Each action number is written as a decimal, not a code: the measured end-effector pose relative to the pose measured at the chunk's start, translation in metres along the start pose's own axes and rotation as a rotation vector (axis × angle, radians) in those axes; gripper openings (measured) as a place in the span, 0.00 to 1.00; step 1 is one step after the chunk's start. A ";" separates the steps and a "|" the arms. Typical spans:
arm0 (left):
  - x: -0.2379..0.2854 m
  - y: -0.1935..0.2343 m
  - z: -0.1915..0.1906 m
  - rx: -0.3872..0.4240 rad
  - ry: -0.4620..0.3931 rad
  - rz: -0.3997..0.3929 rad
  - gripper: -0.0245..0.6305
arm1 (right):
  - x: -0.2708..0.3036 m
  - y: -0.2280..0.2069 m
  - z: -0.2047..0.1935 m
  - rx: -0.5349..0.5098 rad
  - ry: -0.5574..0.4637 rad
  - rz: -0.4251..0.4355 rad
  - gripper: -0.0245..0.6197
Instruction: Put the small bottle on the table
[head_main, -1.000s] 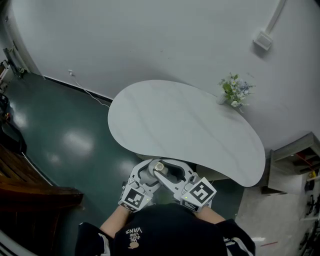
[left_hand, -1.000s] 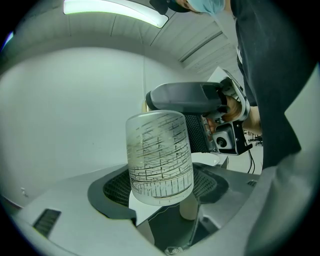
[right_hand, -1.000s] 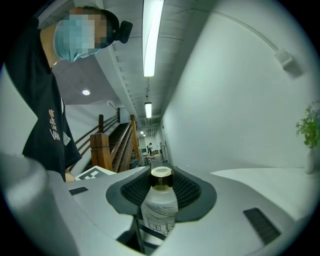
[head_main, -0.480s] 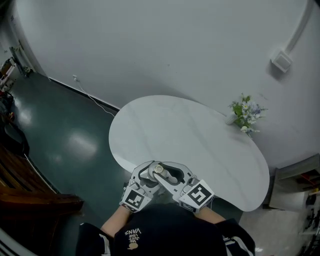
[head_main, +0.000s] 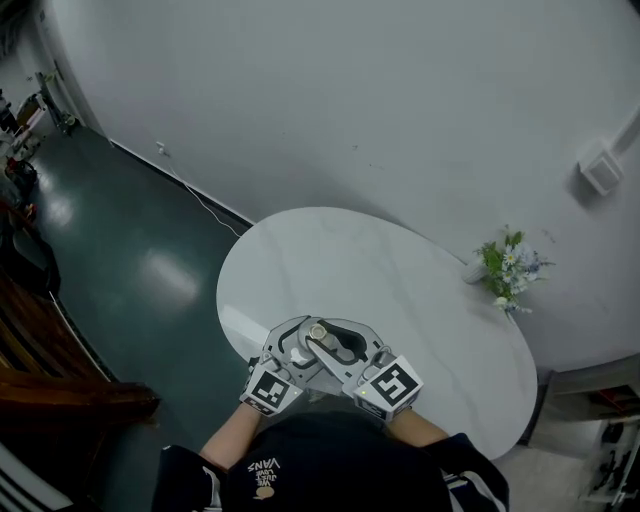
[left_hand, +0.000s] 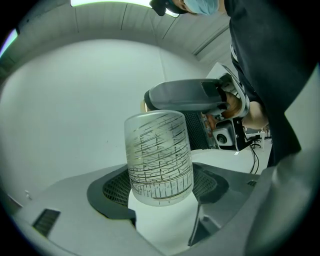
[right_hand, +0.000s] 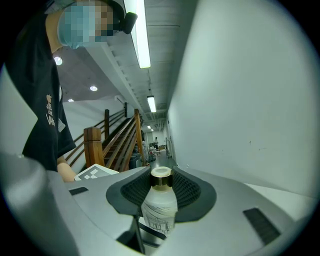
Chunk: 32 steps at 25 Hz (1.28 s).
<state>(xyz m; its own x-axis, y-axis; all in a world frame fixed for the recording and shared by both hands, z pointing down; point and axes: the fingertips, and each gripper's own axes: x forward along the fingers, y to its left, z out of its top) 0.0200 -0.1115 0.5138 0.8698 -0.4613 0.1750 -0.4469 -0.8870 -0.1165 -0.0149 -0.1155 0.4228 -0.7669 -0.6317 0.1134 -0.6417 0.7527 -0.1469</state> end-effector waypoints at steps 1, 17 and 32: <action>0.006 0.005 -0.002 -0.005 0.006 0.003 0.60 | 0.003 -0.006 0.001 0.016 0.007 0.004 0.27; 0.039 0.049 -0.040 -0.129 0.085 0.104 0.60 | 0.030 -0.127 -0.042 0.057 0.080 -0.100 0.27; 0.016 0.083 -0.055 -0.153 0.125 0.231 0.54 | 0.074 -0.237 -0.093 0.069 0.106 -0.217 0.27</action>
<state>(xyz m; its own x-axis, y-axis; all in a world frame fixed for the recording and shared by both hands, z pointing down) -0.0143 -0.1938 0.5611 0.7134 -0.6417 0.2816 -0.6643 -0.7472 -0.0198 0.0798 -0.3231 0.5572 -0.6104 -0.7512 0.2511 -0.7919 0.5853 -0.1741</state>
